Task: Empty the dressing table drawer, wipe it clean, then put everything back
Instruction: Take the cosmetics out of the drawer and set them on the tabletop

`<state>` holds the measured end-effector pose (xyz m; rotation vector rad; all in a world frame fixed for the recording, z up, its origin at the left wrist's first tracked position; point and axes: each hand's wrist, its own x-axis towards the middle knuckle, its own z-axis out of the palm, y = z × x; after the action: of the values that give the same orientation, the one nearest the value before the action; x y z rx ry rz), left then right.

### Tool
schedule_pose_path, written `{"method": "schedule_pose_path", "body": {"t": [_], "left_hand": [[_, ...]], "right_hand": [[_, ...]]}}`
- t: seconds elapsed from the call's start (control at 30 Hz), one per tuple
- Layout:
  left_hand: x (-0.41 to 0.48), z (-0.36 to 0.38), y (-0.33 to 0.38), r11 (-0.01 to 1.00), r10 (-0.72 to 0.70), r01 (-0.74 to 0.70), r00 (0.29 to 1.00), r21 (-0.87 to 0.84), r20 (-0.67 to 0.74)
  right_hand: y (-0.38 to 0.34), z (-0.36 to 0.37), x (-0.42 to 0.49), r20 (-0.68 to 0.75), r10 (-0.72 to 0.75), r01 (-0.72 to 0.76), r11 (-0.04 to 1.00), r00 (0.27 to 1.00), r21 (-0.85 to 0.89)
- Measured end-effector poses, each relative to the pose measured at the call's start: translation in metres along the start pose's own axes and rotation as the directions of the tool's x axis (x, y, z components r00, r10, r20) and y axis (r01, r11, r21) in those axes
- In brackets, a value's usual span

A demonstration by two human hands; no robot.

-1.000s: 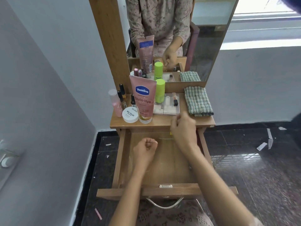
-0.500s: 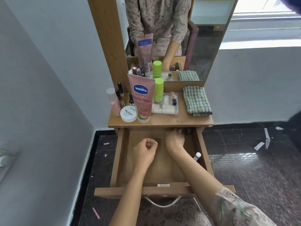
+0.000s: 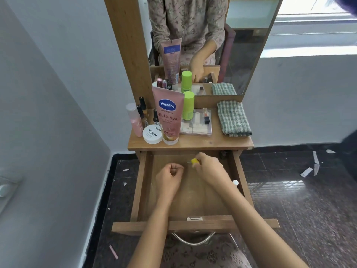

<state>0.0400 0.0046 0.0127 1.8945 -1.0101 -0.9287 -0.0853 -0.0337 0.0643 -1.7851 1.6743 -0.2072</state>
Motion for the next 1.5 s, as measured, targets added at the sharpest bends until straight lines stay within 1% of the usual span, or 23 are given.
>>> {"method": "schedule_pose_path", "body": {"t": [0.03, 0.07, 0.1, 0.17, 0.23, 0.27, 0.3, 0.33, 0.4, 0.47, 0.5, 0.6, 0.73, 0.93, 1.27, 1.5], "left_hand": [[0.000, 0.000, 0.000, 1.000, -0.004, 0.004, 1.000, -0.004, 0.002], [-0.001, 0.000, 0.000, 1.000, -0.012, 0.012, 1.000, -0.005, 0.002], [-0.001, 0.001, 0.000, 1.000, -0.018, 0.018, 1.000, -0.003, -0.001], [-0.002, 0.001, -0.001, 1.000, -0.018, 0.018, 1.000, 0.001, -0.001], [-0.003, 0.000, 0.000, 1.000, -0.027, 0.026, 1.000, 0.015, 0.008], [-0.004, 0.000, 0.001, 0.999, -0.030, 0.029, 0.999, 0.026, 0.014], [-0.005, 0.000, 0.002, 0.999, -0.027, 0.027, 0.999, 0.035, 0.018], [-0.005, 0.001, 0.002, 0.999, -0.025, 0.025, 0.999, 0.041, 0.020], [-0.007, 0.000, 0.005, 0.999, -0.023, 0.022, 0.999, 0.040, 0.026], [-0.008, 0.000, 0.006, 0.999, -0.020, 0.019, 0.999, 0.050, 0.029], [-0.008, 0.000, 0.006, 0.998, -0.020, 0.019, 0.999, 0.056, 0.029], [-0.008, -0.001, 0.006, 0.997, -0.022, 0.020, 0.999, 0.072, 0.028], [-0.009, -0.001, 0.008, 0.997, -0.018, 0.014, 0.999, 0.079, 0.050], [-0.009, -0.001, 0.009, 0.996, -0.015, 0.010, 0.998, 0.089, 0.054], [-0.008, -0.001, 0.007, 0.997, -0.008, 0.003, 0.998, 0.073, 0.068], [-0.010, -0.001, 0.007, 0.998, 0.001, -0.004, 0.998, 0.060, 0.060]], "right_hand": [[-0.001, -0.009, -0.007, 0.017, -0.033, 0.030, 0.983, 0.999, 0.179], [-0.003, -0.018, -0.013, 0.031, -0.059, 0.046, 0.945, 0.998, 0.325], [-0.005, -0.027, -0.018, 0.020, -0.084, 0.068, 0.911, 0.996, 0.407], [-0.010, -0.042, -0.021, -0.081, -0.116, 0.140, 0.880, 0.990, 0.455], [-0.017, -0.056, -0.013, -0.234, -0.129, 0.221, 0.875, 0.964, 0.430], [-0.022, -0.062, -0.006, -0.307, -0.147, 0.262, 0.887, 0.940, 0.380], [-0.027, -0.068, 0.002, -0.361, -0.177, 0.292, 0.910, 0.916, 0.294], [-0.032, -0.072, 0.012, -0.385, -0.219, 0.311, 0.930, 0.896, 0.194], [-0.043, -0.079, 0.032, -0.359, -0.290, 0.327, 0.944, 0.887, 0.044], [-0.052, -0.081, 0.047, -0.326, -0.326, 0.335, 0.942, 0.887, -0.029], [-0.056, -0.081, 0.052, -0.325, -0.333, 0.340, 0.940, 0.885, -0.038], [-0.062, -0.075, 0.064, -0.321, -0.324, 0.335, 0.942, 0.890, -0.020], [-0.065, -0.068, 0.073, -0.337, -0.302, 0.301, 0.952, 0.892, -0.057], [-0.072, -0.065, 0.076, -0.426, -0.277, 0.320, 0.947, 0.861, 0.032], [-0.073, -0.058, 0.074, -0.470, -0.257, 0.321, 0.945, 0.845, 0.061], [-0.071, -0.063, 0.062, -0.446, -0.222, 0.288, 0.954, 0.867, 0.086]]}}
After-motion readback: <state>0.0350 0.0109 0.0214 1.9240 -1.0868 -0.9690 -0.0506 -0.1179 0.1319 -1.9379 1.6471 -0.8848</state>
